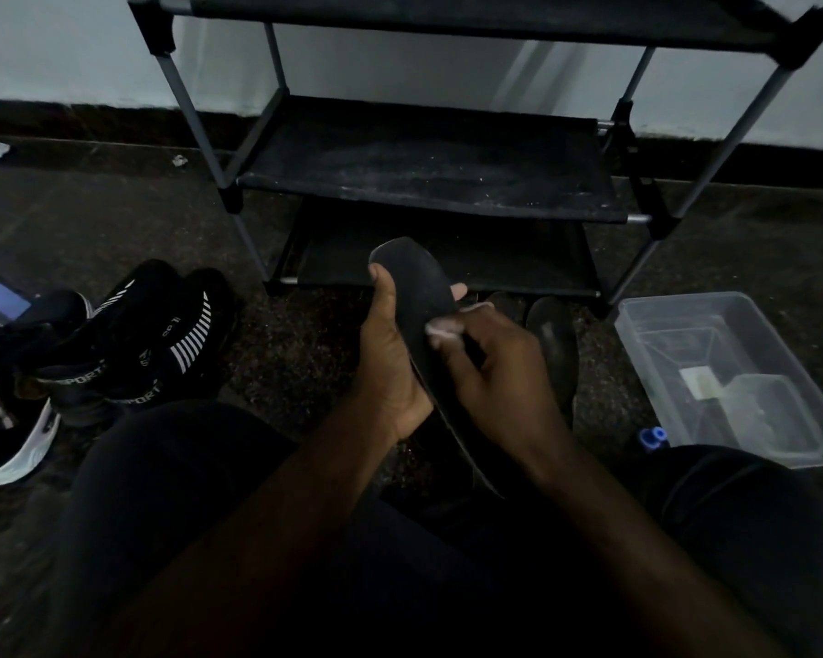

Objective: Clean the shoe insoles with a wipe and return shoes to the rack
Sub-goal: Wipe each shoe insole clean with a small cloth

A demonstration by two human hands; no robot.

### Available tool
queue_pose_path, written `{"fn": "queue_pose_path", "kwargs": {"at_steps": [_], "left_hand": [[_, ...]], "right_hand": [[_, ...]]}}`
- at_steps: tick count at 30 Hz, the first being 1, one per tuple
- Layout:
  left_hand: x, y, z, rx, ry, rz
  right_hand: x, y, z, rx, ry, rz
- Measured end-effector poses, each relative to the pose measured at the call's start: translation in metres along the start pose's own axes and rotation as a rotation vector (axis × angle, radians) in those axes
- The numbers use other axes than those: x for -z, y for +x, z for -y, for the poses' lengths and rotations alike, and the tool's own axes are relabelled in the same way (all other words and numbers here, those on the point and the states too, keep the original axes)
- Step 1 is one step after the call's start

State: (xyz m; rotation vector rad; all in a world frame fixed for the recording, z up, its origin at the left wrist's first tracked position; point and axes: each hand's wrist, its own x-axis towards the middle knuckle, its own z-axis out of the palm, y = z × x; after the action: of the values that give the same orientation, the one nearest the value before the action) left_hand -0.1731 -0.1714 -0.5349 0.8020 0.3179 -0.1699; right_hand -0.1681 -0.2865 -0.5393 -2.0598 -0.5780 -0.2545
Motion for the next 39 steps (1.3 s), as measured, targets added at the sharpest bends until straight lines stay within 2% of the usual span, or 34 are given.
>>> {"fn": "queue_pose_path", "kwargs": {"at_steps": [3, 8, 12, 14, 19, 25, 28, 32, 36, 39], "left_hand": [[0.001, -0.001, -0.001, -0.014, 0.011, 0.000], [-0.005, 0.000, 0.002, -0.015, -0.003, -0.022], [0.000, 0.001, 0.003, -0.016, -0.007, -0.015], [-0.001, 0.000, 0.001, -0.033, -0.005, -0.007], [-0.004, 0.002, 0.004, -0.022, -0.006, 0.005], [0.001, 0.001, 0.000, -0.036, 0.004, 0.002], [-0.001, -0.002, -0.004, -0.064, 0.013, -0.015], [-0.001, 0.004, 0.000, -0.068, 0.019, -0.028], [0.001, 0.002, 0.001, -0.007, -0.012, -0.001], [0.002, 0.000, 0.001, -0.017, -0.025, 0.009]], "right_hand": [[-0.001, -0.005, 0.005, 0.061, 0.047, 0.076], [0.004, 0.010, -0.009, -0.075, -0.120, -0.162], [-0.002, 0.000, 0.010, 0.014, 0.059, 0.056], [-0.001, -0.002, 0.012, 0.086, 0.048, 0.110], [0.008, 0.012, -0.009, -0.051, -0.215, -0.169], [0.000, -0.003, 0.015, 0.113, 0.002, 0.077], [0.003, 0.002, 0.006, 0.097, -0.071, 0.038], [0.006, 0.008, -0.005, -0.033, -0.236, -0.113], [-0.005, -0.003, 0.020, 0.051, -0.019, -0.001], [-0.003, 0.001, 0.015, 0.086, -0.092, 0.021]]}}
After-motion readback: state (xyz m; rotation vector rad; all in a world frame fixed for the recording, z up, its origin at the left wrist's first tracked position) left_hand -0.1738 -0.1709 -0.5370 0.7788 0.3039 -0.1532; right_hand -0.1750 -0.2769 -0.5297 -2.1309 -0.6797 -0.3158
